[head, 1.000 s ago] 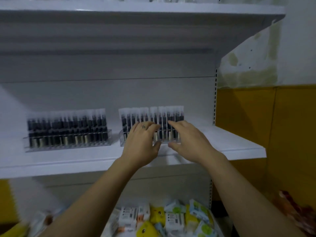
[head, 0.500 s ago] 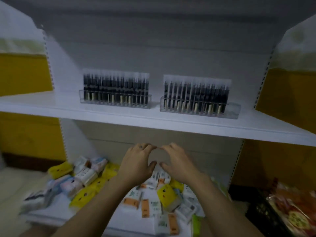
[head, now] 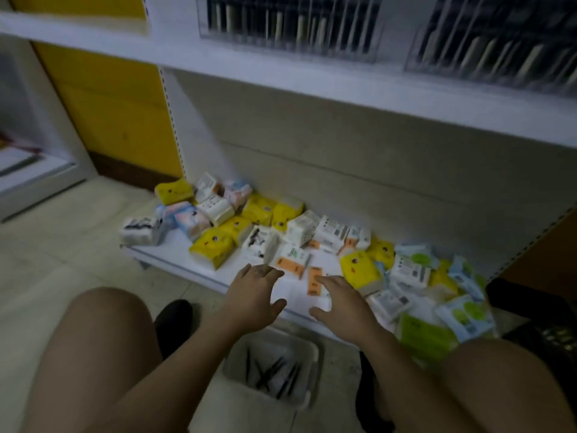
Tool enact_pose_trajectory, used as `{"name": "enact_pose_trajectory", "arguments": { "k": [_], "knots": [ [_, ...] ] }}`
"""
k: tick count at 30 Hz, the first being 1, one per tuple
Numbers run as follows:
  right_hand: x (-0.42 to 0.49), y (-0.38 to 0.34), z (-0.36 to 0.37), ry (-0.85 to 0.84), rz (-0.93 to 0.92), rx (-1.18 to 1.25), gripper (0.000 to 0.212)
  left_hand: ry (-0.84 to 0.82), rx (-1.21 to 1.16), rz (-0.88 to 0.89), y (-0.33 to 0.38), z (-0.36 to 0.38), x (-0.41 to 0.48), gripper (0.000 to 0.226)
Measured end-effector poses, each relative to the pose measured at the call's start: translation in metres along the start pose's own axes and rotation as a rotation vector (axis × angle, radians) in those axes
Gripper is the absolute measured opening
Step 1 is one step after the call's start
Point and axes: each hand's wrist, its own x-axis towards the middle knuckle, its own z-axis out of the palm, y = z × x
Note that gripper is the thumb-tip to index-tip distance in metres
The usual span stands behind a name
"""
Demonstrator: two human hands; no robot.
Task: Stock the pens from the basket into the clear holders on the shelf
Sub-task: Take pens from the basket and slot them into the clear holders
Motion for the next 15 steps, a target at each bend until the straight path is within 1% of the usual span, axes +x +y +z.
{"name": "enact_pose_trajectory", "arguments": {
  "k": [3,7,10,13,15],
  "knots": [
    [0.005,0.016,0.037,-0.088,0.071,0.097,0.068,-0.101,0.02,-0.045,-0.012,0.028,0.0,0.069],
    [0.009,0.028,0.071,-0.189,0.129,0.143,0.07,-0.164,-0.058,-0.122,-0.02,0.056,-0.001,0.071],
    [0.013,0.032,0.086,-0.264,0.15,0.139,0.072,-0.3,-0.063,-0.19,-0.027,0.084,-0.008,0.071],
    [0.019,0.032,0.101,-0.313,0.158,0.145,0.063,-0.401,-0.056,-0.206,-0.037,0.105,-0.009,0.072],
    [0.024,0.035,0.112,-0.357,0.177,0.14,0.057,-0.441,-0.093,-0.268,-0.048,0.118,-0.006,0.07]
  ]
}}
